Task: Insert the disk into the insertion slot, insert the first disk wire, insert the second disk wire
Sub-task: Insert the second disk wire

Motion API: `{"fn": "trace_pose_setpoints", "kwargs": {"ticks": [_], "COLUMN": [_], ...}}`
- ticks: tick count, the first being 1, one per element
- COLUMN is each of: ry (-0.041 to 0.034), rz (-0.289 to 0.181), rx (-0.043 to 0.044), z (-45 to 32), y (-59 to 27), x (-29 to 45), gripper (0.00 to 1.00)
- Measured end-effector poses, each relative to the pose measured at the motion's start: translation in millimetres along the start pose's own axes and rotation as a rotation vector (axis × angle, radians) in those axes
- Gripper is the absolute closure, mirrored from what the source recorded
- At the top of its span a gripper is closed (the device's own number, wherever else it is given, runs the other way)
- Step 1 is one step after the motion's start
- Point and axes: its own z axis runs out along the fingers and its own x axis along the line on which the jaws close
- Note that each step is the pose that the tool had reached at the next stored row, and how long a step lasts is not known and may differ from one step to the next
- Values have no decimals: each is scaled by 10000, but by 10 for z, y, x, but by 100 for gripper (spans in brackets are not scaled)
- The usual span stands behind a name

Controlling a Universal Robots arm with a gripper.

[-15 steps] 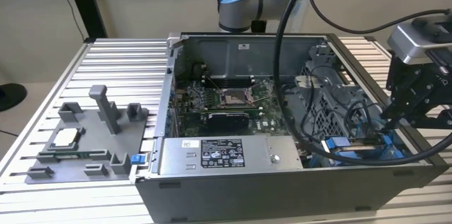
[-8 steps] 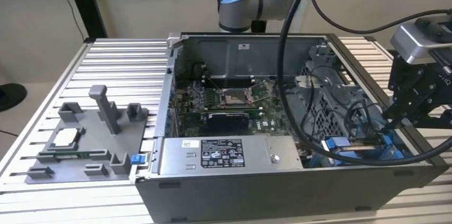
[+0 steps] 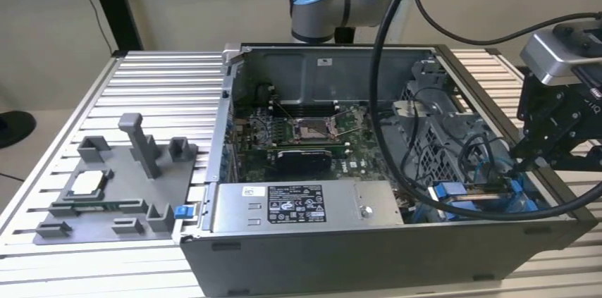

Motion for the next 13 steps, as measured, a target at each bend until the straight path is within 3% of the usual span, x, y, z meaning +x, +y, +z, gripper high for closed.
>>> {"fn": "trace_pose_setpoints", "kwargs": {"ticks": [3,9,13], "ry": [0,5,4], "rz": [1,18,19], "rx": [-7,-174,-179], "z": [0,0,0], "y": [-1,-2,-2], "x": [0,0,0], "gripper": [100,100,100]}}
